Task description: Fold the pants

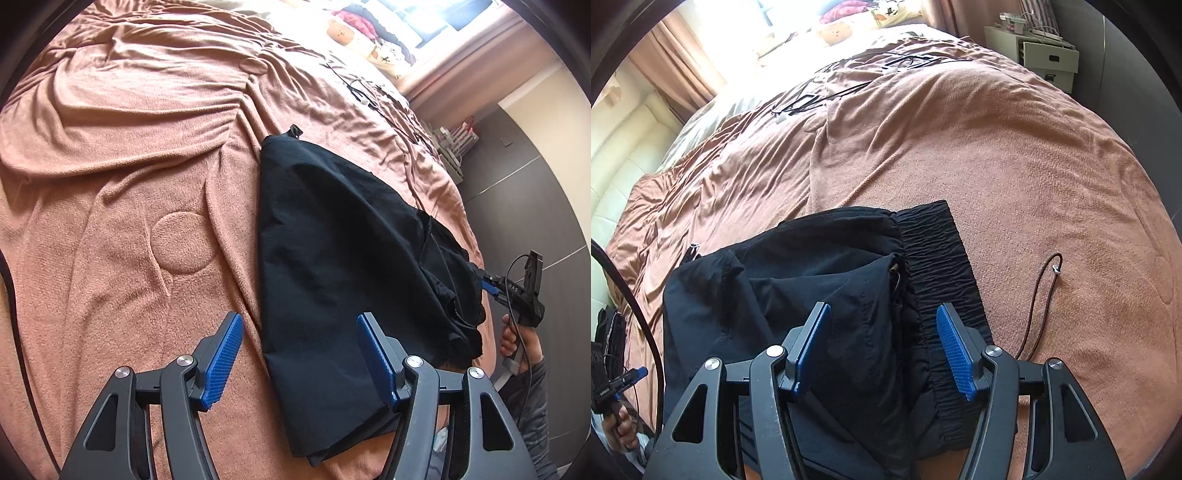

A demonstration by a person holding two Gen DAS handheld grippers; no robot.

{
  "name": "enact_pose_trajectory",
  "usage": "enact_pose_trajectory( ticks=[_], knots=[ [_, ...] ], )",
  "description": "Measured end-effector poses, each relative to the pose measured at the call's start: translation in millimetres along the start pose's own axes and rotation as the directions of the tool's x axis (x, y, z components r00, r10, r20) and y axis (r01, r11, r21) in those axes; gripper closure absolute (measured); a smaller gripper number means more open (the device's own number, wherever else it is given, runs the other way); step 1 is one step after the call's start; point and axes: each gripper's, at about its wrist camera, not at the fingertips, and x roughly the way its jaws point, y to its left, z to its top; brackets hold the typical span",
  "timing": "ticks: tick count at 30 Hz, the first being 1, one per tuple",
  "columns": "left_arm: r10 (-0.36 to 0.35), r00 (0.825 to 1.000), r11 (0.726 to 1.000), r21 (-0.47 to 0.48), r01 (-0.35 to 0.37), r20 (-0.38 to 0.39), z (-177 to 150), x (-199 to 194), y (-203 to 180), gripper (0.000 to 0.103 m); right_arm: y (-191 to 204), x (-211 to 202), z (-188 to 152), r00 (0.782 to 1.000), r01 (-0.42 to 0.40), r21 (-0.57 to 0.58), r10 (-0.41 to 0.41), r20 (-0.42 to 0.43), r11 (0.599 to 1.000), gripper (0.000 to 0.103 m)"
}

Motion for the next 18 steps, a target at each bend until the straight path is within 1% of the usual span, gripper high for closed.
enact_pose_trajectory(
  ticks=[1,5,6,7,8,9,10,11,13,16,18],
  knots=[
    [0.000,1.000,1.000,0.000,0.000,-0.001,0,1,0,0.037,1,4,3,1.000,0.004,-0.004,-0.004,-0.008,1.000,0.051],
    [-0.002,1.000,1.000,-0.007,0.002,-0.010,-1,6,2,0.037,2,20,16,0.999,0.007,0.002,-0.007,-0.039,1.000,0.053],
    [-0.004,1.000,1.000,-0.010,0.004,-0.010,-2,7,3,0.037,2,26,19,0.999,0.007,0.006,-0.007,-0.052,1.000,0.058],
    [-0.005,1.000,1.000,-0.012,0.005,-0.009,-2,7,3,0.037,0,30,21,0.998,0.008,0.014,-0.007,-0.063,1.000,0.068],
    [-0.005,1.000,1.000,-0.014,0.004,-0.008,-3,7,4,0.037,-1,34,24,0.997,0.012,0.020,-0.010,-0.071,1.000,0.074],
    [-0.005,1.000,1.000,-0.016,0.005,-0.008,-3,7,4,0.037,-3,37,26,0.997,0.011,0.021,-0.009,-0.077,1.000,0.088],
    [-0.007,1.000,1.000,-0.015,0.007,-0.008,-3,7,4,0.037,-2,40,27,0.996,0.002,0.017,0.000,-0.087,1.000,0.093],
    [-0.007,1.000,1.000,-0.014,0.007,-0.007,-4,6,4,0.037,-2,41,28,0.996,0.002,0.007,-0.001,-0.093,1.000,0.094],
    [-0.010,1.000,1.000,-0.011,0.010,0.000,-4,3,3,0.037,4,37,29,0.997,0.023,-0.025,-0.025,-0.072,0.999,0.097],
    [-0.014,1.000,1.000,-0.010,0.014,0.007,-4,1,3,0.037,13,17,27,0.999,0.033,-0.076,-0.033,0.002,0.997,0.098],
    [-0.016,1.000,1.000,-0.011,0.016,0.008,-5,1,4,0.037,21,2,27,0.997,0.055,-0.117,-0.049,0.059,0.992,0.098]
  ],
)
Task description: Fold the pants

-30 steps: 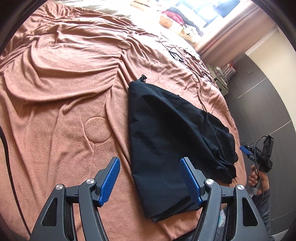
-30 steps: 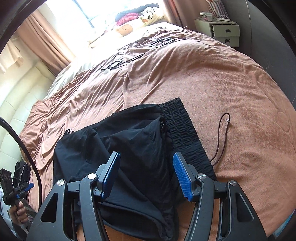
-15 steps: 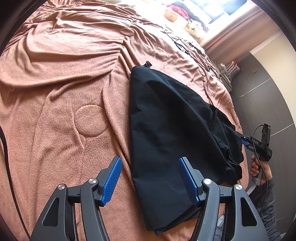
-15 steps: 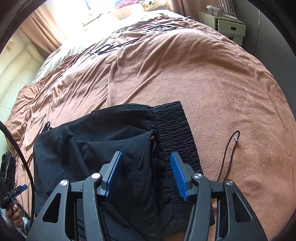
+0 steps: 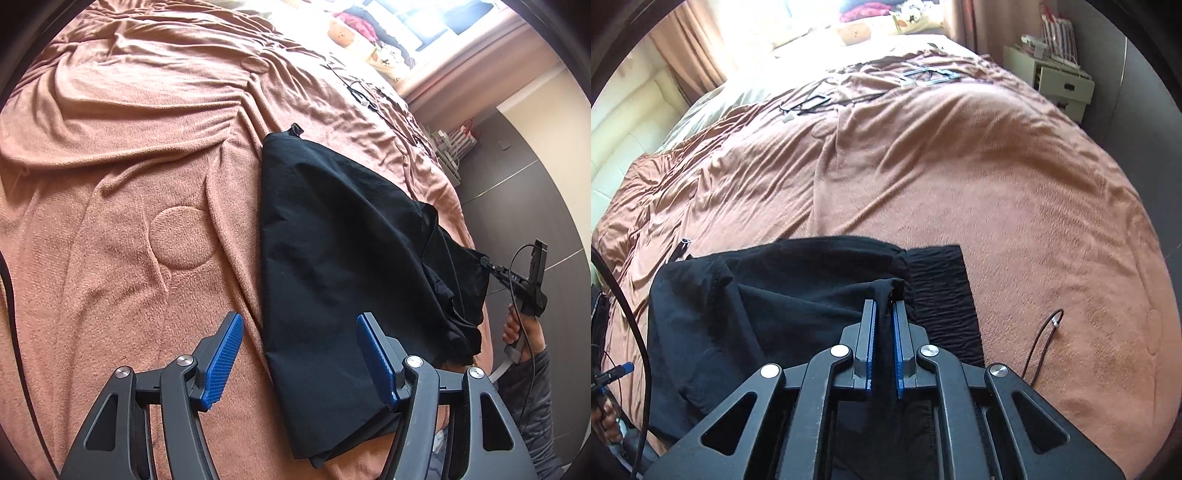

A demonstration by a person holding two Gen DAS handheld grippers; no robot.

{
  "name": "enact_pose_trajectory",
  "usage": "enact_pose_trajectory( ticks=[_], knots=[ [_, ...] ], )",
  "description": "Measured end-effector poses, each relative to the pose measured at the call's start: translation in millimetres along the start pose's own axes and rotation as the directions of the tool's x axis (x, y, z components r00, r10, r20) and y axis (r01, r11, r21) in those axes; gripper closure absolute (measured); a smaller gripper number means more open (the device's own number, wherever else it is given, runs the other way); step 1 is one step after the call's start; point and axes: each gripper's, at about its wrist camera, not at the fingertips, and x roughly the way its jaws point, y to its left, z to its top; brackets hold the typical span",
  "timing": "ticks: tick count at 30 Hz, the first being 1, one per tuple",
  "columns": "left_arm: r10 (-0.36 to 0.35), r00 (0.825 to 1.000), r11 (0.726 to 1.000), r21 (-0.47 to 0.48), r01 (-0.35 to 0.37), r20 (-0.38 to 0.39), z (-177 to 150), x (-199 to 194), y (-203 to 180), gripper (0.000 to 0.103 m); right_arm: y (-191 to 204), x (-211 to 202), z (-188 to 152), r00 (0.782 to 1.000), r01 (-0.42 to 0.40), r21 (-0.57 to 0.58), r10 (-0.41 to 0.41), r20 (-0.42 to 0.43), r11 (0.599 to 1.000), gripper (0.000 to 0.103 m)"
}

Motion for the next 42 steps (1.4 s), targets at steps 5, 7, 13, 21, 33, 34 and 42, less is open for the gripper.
enact_pose_trajectory(
  ticks=[5,7,13,21,33,34,42],
  knots=[
    [-0.001,1.000,1.000,-0.001,0.001,-0.003,-1,1,1,0.037,9,-20,7,0.997,0.048,-0.055,-0.044,0.068,0.997,0.100],
    [-0.003,1.000,1.000,-0.003,0.003,-0.002,-1,2,1,0.037,11,-24,8,0.995,0.071,-0.066,-0.066,0.080,0.995,0.102],
    [-0.005,1.000,1.000,-0.014,0.004,-0.004,-1,2,3,0.037,9,-22,21,0.990,0.101,-0.056,-0.095,0.107,0.993,0.103],
    [0.001,1.000,1.000,-0.019,-0.002,-0.005,0,8,4,0.037,0,19,14,0.996,0.061,0.019,-0.060,-0.072,0.998,0.097],
    [-0.038,0.999,0.999,-0.033,0.038,0.023,-3,20,9,0.037,-3,45,17,0.993,0.037,-0.036,-0.041,-0.108,0.999,0.101],
    [-0.047,0.999,0.998,-0.040,0.048,0.029,-3,20,9,0.037,-3,44,18,0.994,0.052,-0.052,-0.057,-0.094,0.997,0.102],
    [-0.060,0.996,0.997,-0.050,0.063,0.059,-4,17,10,0.037,24,27,34,0.992,0.127,-0.158,-0.128,0.003,0.979,0.102]
  ],
)
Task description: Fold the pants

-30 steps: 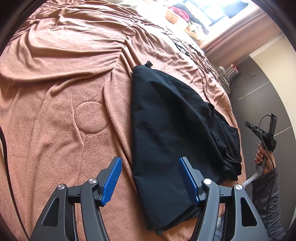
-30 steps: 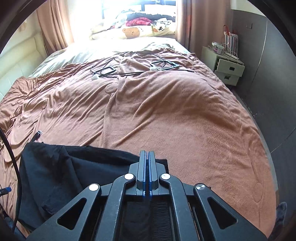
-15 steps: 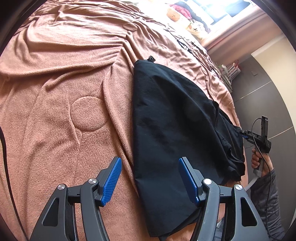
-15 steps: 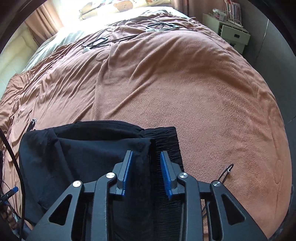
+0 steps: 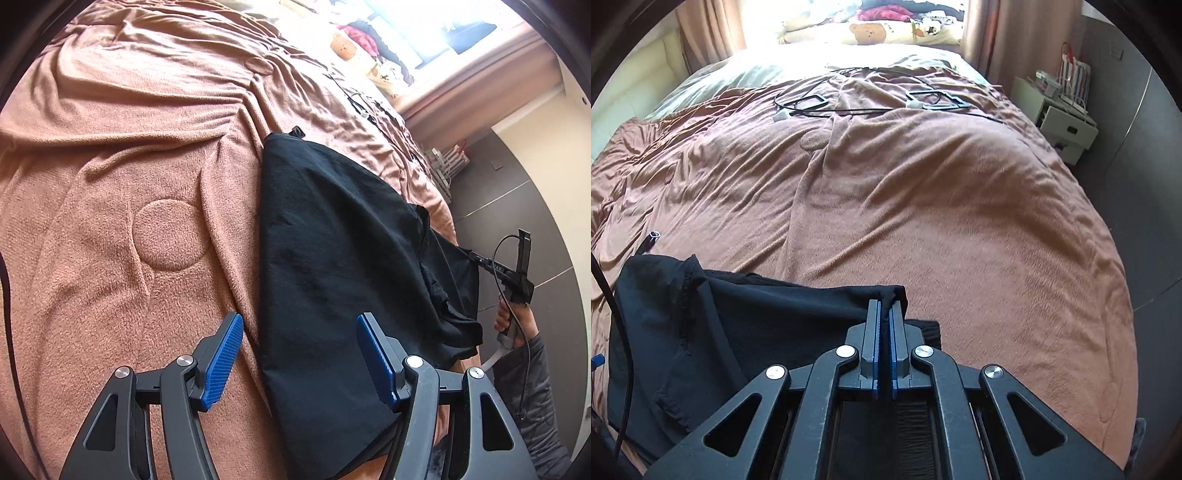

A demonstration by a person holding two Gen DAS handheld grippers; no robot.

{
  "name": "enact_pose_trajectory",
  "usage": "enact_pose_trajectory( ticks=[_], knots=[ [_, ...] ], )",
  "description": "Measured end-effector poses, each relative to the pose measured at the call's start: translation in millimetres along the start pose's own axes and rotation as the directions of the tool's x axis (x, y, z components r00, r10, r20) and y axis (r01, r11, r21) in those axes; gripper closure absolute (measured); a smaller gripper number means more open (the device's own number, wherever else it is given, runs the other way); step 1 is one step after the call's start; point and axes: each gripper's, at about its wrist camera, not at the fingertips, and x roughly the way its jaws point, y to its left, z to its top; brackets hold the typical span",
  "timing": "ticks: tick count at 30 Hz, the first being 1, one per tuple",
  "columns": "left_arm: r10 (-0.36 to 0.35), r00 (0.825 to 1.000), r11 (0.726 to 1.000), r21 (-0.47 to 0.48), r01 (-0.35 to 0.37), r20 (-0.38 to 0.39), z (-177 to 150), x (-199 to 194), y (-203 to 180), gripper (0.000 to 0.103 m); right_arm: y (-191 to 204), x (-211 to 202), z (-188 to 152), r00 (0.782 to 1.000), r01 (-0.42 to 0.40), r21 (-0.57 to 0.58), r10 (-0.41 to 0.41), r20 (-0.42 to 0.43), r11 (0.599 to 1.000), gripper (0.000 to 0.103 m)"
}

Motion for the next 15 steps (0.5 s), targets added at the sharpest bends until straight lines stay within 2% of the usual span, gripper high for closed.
enact_pose_trajectory(
  ticks=[5,9,11,12,15],
  knots=[
    [0.003,1.000,1.000,-0.004,-0.003,0.002,-2,-1,1,0.037,11,11,10,0.997,0.067,-0.055,-0.065,0.031,0.996,0.102],
    [0.008,1.000,1.000,0.001,-0.008,0.002,-4,-1,-1,0.037,11,25,13,0.990,0.138,-0.052,-0.138,0.009,0.989,0.101],
    [0.006,1.000,1.000,-0.003,-0.006,0.004,-4,-1,-1,0.037,5,23,13,0.996,0.086,0.004,-0.086,-0.013,0.996,0.099],
    [0.005,1.000,1.000,-0.004,-0.005,0.005,-4,-2,-2,0.037,0,20,12,0.999,0.051,0.033,-0.051,-0.020,0.998,0.095],
    [0.004,1.000,1.000,0.000,-0.004,0.001,-4,0,-3,0.037,-12,10,0,0.999,0.009,0.092,-0.004,-0.052,0.996,0.072]
  ],
)
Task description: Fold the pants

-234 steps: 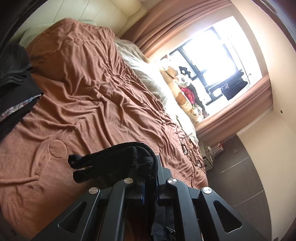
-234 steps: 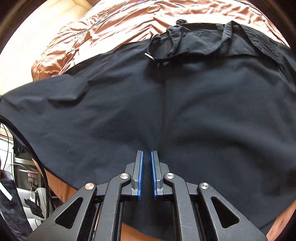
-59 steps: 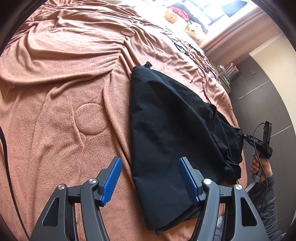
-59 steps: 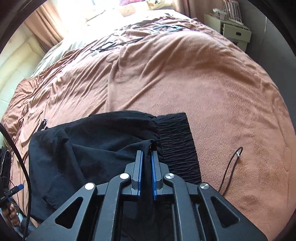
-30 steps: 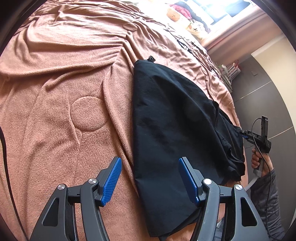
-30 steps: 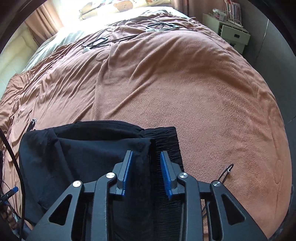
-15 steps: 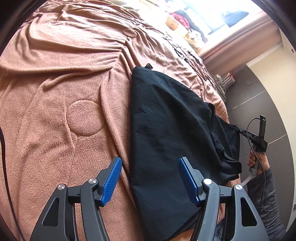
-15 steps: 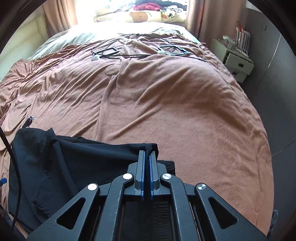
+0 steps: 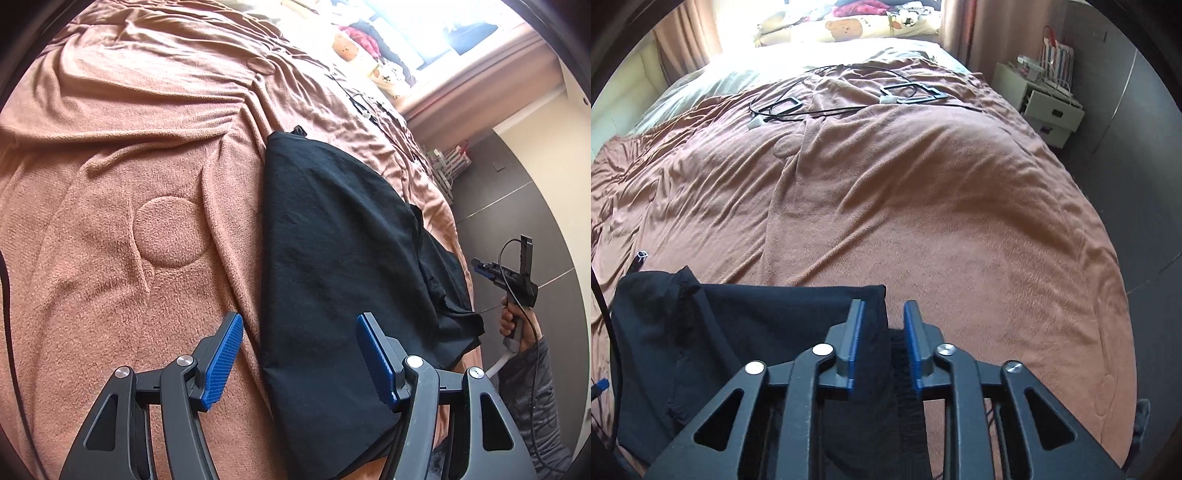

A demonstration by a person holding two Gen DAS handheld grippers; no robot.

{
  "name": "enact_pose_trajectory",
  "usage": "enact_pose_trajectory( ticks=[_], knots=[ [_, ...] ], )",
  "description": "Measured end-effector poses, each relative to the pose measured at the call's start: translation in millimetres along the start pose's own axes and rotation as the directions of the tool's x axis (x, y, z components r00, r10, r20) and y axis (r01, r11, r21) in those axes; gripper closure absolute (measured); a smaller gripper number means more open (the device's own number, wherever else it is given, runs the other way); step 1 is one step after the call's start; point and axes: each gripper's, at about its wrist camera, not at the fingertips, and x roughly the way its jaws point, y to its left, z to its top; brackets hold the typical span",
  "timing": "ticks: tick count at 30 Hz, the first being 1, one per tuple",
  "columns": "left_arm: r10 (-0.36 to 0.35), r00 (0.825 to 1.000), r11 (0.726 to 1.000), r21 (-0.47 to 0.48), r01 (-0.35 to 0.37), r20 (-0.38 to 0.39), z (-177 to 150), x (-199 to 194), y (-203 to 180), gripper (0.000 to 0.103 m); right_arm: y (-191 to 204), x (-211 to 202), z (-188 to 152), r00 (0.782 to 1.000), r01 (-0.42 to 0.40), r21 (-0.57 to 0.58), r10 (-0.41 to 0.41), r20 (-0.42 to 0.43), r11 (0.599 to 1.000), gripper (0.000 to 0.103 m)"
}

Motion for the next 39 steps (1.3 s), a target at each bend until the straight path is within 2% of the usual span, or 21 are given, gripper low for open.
enact_pose_trajectory(
  ticks=[1,6,15,17,18,20,24,27,29,31,32,36,38,39],
  knots=[
    [-0.002,1.000,1.000,0.002,0.002,-0.002,0,1,-1,0.037,-5,-3,-4,1.000,-0.016,0.010,0.016,-0.008,1.000,0.069],
    [-0.006,1.000,1.000,0.008,0.006,-0.006,-1,2,-3,0.037,-18,-10,-28,0.992,-0.098,0.031,0.100,-0.079,0.995,0.069],
    [-0.007,0.999,1.000,0.007,0.007,-0.032,-4,10,-5,0.037,-25,3,-45,0.971,-0.129,0.011,0.129,-0.203,0.992,0.069],
    [-0.004,1.000,1.000,0.010,0.004,-0.030,-4,11,-5,0.037,-24,7,-48,0.963,-0.137,-0.008,0.132,-0.235,0.991,0.083],
    [-0.004,1.000,1.000,0.007,0.004,-0.030,-4,11,-5,0.037,-23,10,-47,0.961,-0.137,-0.020,0.128,-0.246,0.990,0.095],
    [-0.009,1.000,1.000,0.001,0.009,-0.030,-5,11,-4,0.037,-21,10,-43,0.963,-0.126,-0.043,0.111,-0.246,0.991,0.102],
    [-0.009,1.000,1.000,0.002,0.009,-0.025,-5,10,-4,0.037,-13,5,-33,0.977,-0.068,-0.111,0.043,-0.209,0.992,0.102],
    [-0.009,1.000,1.000,-0.004,0.009,-0.026,-5,10,-2,0.037,-5,6,-24,0.984,0.012,-0.150,-0.038,-0.174,0.989,0.103],
    [-0.009,1.000,1.000,-0.008,0.008,-0.025,-5,10,-1,0.037,3,8,-21,0.981,0.093,-0.186,-0.121,-0.150,0.978,0.103],
    [-0.008,1.000,1.000,-0.008,0.007,-0.024,-5,10,-1,0.037,8,11,-18,0.963,0.194,-0.214,-0.227,-0.143,0.957,0.102],
    [-0.008,1.000,1.000,-0.007,0.008,-0.023,-5,9,-1,0.037,8,10,-16,0.963,0.194,-0.208,-0.226,-0.144,0.959,0.101],
    [-0.011,1.000,1.000,-0.010,0.011,-0.026,-6,9,-1,0.037,15,-9,-18,0.990,0.086,-0.180,-0.104,-0.094,0.980,0.097],
    [-0.012,1.000,1.000,-0.011,0.012,-0.026,-6,9,-2,0.037,24,-22,-23,0.997,0.021,-0.218,-0.035,-0.064,0.976,0.086],
    [-0.012,1.000,1.000,-0.011,0.012,-0.025,-6,9,-2,0.037,29,-26,-25,0.998,-0.005,-0.239,-0.009,-0.056,0.971,0.070]
  ],
)
